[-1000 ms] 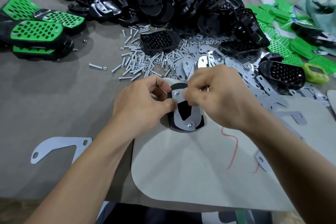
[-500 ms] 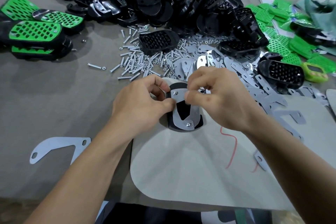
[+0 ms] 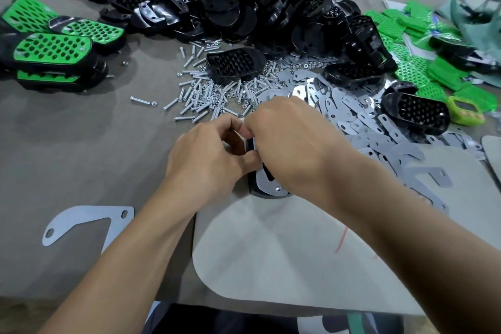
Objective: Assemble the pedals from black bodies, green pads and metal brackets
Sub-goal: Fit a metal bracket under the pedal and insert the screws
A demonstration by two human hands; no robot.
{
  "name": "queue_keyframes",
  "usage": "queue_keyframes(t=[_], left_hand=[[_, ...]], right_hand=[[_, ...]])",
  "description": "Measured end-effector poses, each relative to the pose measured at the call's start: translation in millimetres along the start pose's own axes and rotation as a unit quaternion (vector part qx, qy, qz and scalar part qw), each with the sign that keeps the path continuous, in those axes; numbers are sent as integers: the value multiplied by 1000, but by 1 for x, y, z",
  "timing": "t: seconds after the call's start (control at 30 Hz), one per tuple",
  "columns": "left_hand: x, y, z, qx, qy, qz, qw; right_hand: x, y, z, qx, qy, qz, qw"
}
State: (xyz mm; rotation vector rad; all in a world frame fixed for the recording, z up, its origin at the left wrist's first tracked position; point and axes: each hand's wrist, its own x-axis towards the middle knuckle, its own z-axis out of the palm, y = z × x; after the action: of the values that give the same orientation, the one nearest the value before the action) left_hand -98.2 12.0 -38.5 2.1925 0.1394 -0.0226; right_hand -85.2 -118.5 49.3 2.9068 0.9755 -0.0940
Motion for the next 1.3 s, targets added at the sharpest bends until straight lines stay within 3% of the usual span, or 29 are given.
queue_keyframes(t=[0.23, 0.47, 0.77, 1.3], left_hand=[[-1, 5, -2, 8, 4, 5, 1000], [-2, 0, -1, 18, 14, 16, 1000], [-8, 8, -1, 71, 34, 49, 996], [-1, 7, -3, 38, 7, -18, 999]], right_hand=[[4, 3, 5, -87, -22, -61, 994], [9, 22, 3, 39, -41, -17, 998], [7, 12, 4, -19, 27, -93, 995], [2, 12, 18, 75, 61, 92, 991]])
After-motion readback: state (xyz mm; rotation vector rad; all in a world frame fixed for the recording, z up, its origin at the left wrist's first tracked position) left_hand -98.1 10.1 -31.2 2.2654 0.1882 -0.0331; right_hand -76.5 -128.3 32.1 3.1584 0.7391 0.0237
